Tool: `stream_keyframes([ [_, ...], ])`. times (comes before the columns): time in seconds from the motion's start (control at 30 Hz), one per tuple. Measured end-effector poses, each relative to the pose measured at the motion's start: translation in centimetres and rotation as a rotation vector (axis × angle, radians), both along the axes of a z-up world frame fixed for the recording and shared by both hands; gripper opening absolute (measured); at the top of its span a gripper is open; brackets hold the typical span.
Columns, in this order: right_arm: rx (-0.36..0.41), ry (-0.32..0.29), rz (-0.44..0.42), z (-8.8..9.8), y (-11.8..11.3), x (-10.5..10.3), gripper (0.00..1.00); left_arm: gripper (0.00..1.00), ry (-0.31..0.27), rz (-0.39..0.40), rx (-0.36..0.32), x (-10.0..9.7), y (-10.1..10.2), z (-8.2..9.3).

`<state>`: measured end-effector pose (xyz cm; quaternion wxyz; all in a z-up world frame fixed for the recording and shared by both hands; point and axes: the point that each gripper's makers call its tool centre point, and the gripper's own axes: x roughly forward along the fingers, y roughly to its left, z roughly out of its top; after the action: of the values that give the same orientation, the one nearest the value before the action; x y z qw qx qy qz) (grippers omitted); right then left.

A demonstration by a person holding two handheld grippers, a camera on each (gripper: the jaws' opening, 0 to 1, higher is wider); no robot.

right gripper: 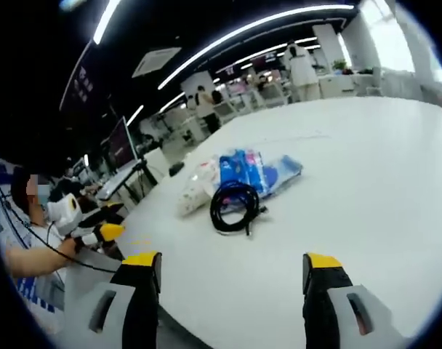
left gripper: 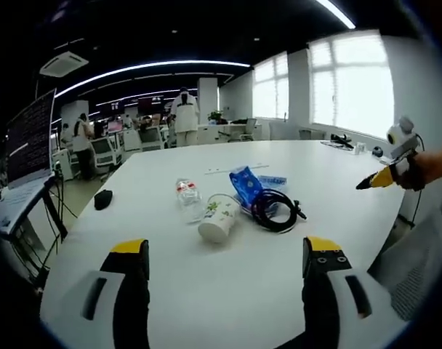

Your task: Arrange the tabletop items into an orderly group along one side of the table until the central work area is clear of visible clutter.

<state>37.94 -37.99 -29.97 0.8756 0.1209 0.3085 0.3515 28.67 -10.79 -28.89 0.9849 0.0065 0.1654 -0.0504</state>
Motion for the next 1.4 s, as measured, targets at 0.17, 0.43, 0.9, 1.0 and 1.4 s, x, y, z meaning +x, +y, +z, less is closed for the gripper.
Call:
stream_keyframes([
  [0.17, 0.08, 0.032, -0.149, 3.0, 0.7, 0.0, 0.83, 0.86, 0.069, 0.005, -0.042, 0.0, 0.2, -1.4],
  [0.43, 0.021, 0.016, 0.1, 4.4, 2.6, -0.4, 0.82, 0.84, 0.007, 0.058, -0.01, 0.2, 1.2, -0.3],
  [0.9, -0.04, 0.041, 0.057, 2.7, -0.1, -2.6, 0.83, 0.81, 0.063, 0.06, -0.028, 0.0, 1.1, -1.3],
  [1.0, 0.005, 0.048, -0.005, 3.2, 0.0, -3.1, 0.83, 0.81, 0.059, 0.046, -0.047, 0.0, 0.7, -1.1],
  [1.4, -0.035, 0.041, -0.034, 1.9, 1.4, -3.1, 0.81, 0.81, 0.033, 0.019, -0.09, 0.2, 0.4, -0.6],
])
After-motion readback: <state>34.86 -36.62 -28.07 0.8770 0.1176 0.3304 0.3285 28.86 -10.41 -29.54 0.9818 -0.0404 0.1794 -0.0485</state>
